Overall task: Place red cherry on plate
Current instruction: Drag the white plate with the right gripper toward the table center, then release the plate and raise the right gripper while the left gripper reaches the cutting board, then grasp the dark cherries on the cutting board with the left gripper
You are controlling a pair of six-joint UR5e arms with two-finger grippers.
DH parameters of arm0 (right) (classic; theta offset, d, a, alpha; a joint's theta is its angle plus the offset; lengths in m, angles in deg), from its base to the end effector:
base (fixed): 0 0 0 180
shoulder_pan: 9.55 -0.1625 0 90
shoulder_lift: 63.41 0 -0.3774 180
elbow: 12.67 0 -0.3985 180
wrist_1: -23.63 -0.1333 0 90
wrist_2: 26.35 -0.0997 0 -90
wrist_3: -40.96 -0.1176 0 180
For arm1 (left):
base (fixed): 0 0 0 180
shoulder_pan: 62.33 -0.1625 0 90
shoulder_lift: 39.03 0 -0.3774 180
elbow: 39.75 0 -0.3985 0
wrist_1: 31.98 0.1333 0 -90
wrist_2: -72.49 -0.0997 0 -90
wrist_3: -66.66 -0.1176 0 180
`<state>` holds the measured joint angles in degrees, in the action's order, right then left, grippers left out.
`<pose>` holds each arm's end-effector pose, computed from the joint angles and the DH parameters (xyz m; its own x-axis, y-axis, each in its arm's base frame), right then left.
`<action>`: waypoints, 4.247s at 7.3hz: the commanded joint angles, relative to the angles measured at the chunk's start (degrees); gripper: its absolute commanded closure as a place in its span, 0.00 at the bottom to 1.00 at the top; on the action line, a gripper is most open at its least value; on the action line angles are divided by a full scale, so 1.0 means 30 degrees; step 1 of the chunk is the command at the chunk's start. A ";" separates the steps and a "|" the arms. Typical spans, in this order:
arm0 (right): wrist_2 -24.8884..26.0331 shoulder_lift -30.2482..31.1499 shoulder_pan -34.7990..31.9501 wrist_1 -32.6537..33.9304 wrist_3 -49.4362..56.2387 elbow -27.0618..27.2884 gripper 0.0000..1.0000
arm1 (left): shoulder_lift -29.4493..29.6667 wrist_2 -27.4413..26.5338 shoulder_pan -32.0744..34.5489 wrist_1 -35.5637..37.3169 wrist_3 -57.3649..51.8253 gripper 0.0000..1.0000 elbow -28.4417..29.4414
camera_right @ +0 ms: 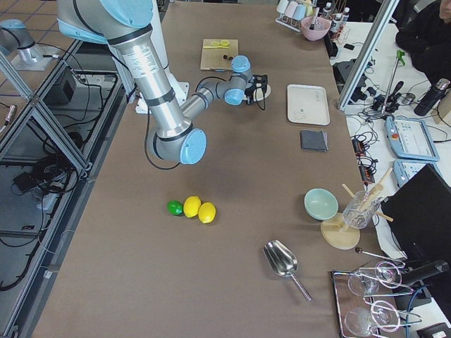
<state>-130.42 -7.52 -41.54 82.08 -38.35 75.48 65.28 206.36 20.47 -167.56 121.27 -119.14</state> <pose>-0.5340 -0.4570 0.2232 0.4288 0.0557 0.9017 -0.2537 0.9654 0.0610 0.0263 -0.6218 0.4822 0.4427 -0.1735 -0.8797 0.4821 0.8733 0.0704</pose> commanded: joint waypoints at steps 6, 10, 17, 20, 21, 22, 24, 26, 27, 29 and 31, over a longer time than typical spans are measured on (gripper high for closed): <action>-0.0694 0.0181 -0.0904 0.0289 -0.0197 0.0233 0.00 | -0.3597 -0.3681 -0.6812 -0.3531 0.6211 0.03 -0.6162; -0.2311 0.2313 -0.3217 0.2538 0.2495 0.2541 0.00 | -0.3601 -1.0825 -1.3896 0.9588 0.5094 0.03 -1.3890; -0.2663 0.2877 -0.4305 0.3162 0.2179 0.3254 0.00 | -0.4125 -1.3220 -1.7198 0.6759 0.3829 0.05 -1.1482; -0.2634 0.2877 -0.4364 0.3191 0.2178 0.3225 0.00 | -0.5061 -1.3220 -1.8133 0.6726 0.3828 0.07 -1.1566; -0.2576 0.2877 -0.4364 0.3191 0.2178 0.3167 0.00 | -0.5210 -1.3394 -1.8397 0.6726 0.3857 0.07 -1.1566; -0.2517 0.2819 -0.4393 0.3191 0.2178 0.3137 0.00 | -0.5211 -1.3453 -1.8545 0.6726 0.3915 0.14 -1.1595; -0.2516 0.2818 -0.4422 0.3191 0.2148 0.3137 0.00 | -0.5444 -1.4069 -1.9246 0.6726 0.3974 0.19 -1.1566; -0.2516 0.2847 -0.4451 0.3162 0.2148 0.3166 0.00 | -0.5446 -1.4215 -1.9483 0.6697 0.4004 0.26 -1.1654; -0.2487 0.2848 -0.4452 0.3162 0.2148 0.3166 0.00 | -0.5475 -1.4709 -1.9542 0.6726 0.4004 0.39 -1.1567; -0.2487 0.2818 -0.4452 0.3162 0.1944 0.3225 0.00 | -0.5446 -1.4772 -1.9601 0.6697 0.4033 0.64 -1.1450; -0.2487 0.2848 -0.4452 0.3133 0.1914 0.3341 0.00 | -0.5475 -1.4772 -1.9601 0.6668 0.4033 0.95 -1.1595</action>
<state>-137.88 0.98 -54.90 91.51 -32.49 85.27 48.88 162.08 -38.31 -147.48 133.36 -153.79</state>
